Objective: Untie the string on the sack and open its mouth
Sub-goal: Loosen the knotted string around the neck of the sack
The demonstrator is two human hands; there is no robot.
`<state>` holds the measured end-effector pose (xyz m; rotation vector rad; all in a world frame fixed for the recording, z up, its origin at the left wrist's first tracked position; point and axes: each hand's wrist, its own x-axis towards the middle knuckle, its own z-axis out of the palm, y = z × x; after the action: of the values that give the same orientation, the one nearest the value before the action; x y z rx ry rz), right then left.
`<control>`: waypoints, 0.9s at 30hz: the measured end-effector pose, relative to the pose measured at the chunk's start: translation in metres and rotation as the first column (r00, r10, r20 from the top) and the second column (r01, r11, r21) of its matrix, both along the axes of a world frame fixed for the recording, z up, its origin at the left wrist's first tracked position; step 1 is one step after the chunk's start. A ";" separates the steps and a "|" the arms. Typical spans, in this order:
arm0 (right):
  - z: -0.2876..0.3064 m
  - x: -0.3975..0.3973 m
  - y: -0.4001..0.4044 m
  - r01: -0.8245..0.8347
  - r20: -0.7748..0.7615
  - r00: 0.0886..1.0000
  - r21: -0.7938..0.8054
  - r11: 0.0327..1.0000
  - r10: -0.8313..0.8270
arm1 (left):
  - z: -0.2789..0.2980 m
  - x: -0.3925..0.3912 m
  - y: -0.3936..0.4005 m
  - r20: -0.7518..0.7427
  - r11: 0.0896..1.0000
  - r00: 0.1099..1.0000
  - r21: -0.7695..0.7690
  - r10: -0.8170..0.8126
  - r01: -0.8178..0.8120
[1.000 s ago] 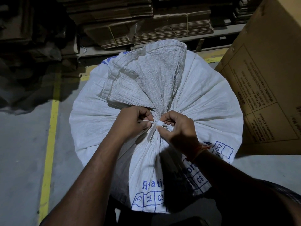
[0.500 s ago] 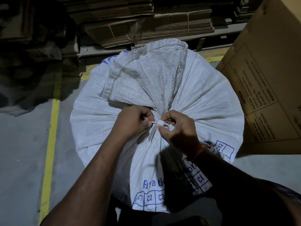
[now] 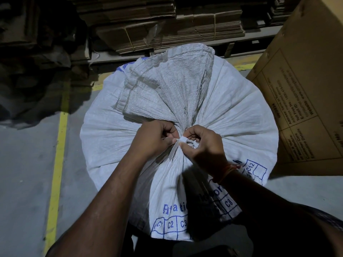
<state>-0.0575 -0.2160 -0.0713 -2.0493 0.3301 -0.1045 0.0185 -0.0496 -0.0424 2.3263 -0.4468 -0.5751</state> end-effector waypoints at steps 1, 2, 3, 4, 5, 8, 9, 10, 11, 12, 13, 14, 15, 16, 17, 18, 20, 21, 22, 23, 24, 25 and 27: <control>0.001 0.000 0.000 0.001 0.000 1.000 0.002 1.000 -0.001 | 0.000 0.000 0.000 -0.004 1.000 1.000 -0.005 0.001 -0.001; 0.001 0.000 0.000 0.000 -0.001 1.000 0.006 1.000 0.000 | 0.000 0.000 0.001 -0.005 1.000 1.000 -0.008 0.000 0.000; 0.002 0.000 0.000 -0.001 -0.001 1.000 0.010 1.000 0.001 | 0.000 0.000 0.001 -0.006 1.000 1.000 -0.009 -0.002 0.002; 0.002 0.000 0.000 -0.003 0.000 1.000 0.011 1.000 0.003 | 0.001 0.001 0.002 -0.007 1.000 1.000 -0.009 -0.004 0.004; 0.002 0.000 0.000 -0.005 0.001 1.000 0.010 1.000 0.005 | 0.001 0.001 0.003 -0.007 1.000 1.000 -0.006 -0.004 0.004; 0.001 0.000 -0.001 -0.013 -0.002 1.000 0.023 1.000 0.013 | 0.002 0.002 0.005 0.002 1.000 1.000 0.013 0.009 -0.009; 0.000 0.000 -0.001 -0.014 -0.005 1.000 0.027 1.000 0.014 | 0.002 0.003 0.006 0.003 1.000 1.000 0.017 0.013 -0.013; -0.001 0.000 0.000 -0.014 -0.008 1.000 0.029 0.999 0.014 | 0.002 0.003 0.006 0.003 1.000 1.000 0.018 0.014 -0.014; -0.002 0.000 0.000 -0.013 -0.009 1.000 0.029 1.000 0.013 | 0.002 0.003 0.006 0.002 1.000 1.000 0.019 0.014 -0.014; -0.002 0.000 0.000 -0.011 -0.009 1.000 0.028 1.000 0.011 | 0.001 0.003 0.006 0.000 1.000 1.000 0.020 0.015 -0.015; -0.002 0.000 0.000 -0.009 -0.009 1.000 0.026 1.000 0.010 | 0.001 0.003 0.006 -0.001 1.000 1.000 0.020 0.016 -0.016; -0.002 0.000 0.000 -0.008 -0.009 1.000 0.025 1.000 0.008 | 0.001 0.004 0.006 0.000 1.000 1.000 0.020 0.014 -0.014; -0.002 0.000 0.000 -0.006 -0.009 1.000 0.025 1.000 0.006 | 0.000 0.004 0.005 0.001 1.000 1.000 0.021 0.010 -0.010; -0.002 0.000 0.000 -0.005 -0.010 1.000 0.026 1.000 0.005 | 0.000 0.004 0.005 0.001 1.000 1.000 0.021 0.005 -0.005; -0.002 0.000 0.000 -0.005 -0.011 1.000 0.026 1.000 0.005 | 0.000 0.003 0.005 0.001 1.000 1.000 0.021 0.001 -0.001; -0.002 0.000 0.000 -0.006 -0.011 1.000 0.026 1.000 0.006 | 0.000 0.003 0.005 0.003 1.000 1.000 0.021 -0.001 0.001; -0.003 0.001 0.000 -0.006 -0.012 1.000 0.022 1.000 0.006 | 0.000 0.003 0.004 0.006 1.000 1.000 0.023 -0.002 0.002; -0.003 0.001 0.000 -0.004 -0.013 1.000 0.023 1.000 0.004 | 0.000 0.003 0.005 0.007 1.000 1.000 0.025 -0.002 0.002; -0.004 0.001 0.000 0.000 -0.013 1.000 0.026 1.000 0.000 | -0.001 0.003 0.005 0.006 1.000 1.000 0.027 -0.003 0.003; -0.004 0.001 0.000 0.004 -0.014 1.000 0.027 1.000 -0.003 | -0.001 0.003 0.004 0.006 1.000 1.000 0.028 -0.004 0.004; -0.004 0.001 0.000 0.006 -0.015 1.000 0.027 1.000 -0.005 | -0.001 0.003 0.004 0.006 1.000 1.000 0.026 -0.005 0.005; -0.004 0.001 0.000 0.005 -0.015 1.000 0.023 1.000 -0.004 | -0.001 0.003 0.004 0.004 1.000 1.000 0.024 -0.005 0.004; -0.004 0.002 0.001 0.002 -0.012 1.000 0.020 1.000 -0.001 | -0.001 0.003 0.003 0.005 1.000 1.000 0.023 -0.006 0.006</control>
<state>-0.0559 -0.2153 -0.0752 -2.0311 0.3390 -0.0894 0.0213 -0.0468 -0.0431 2.3499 -0.4523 -0.5802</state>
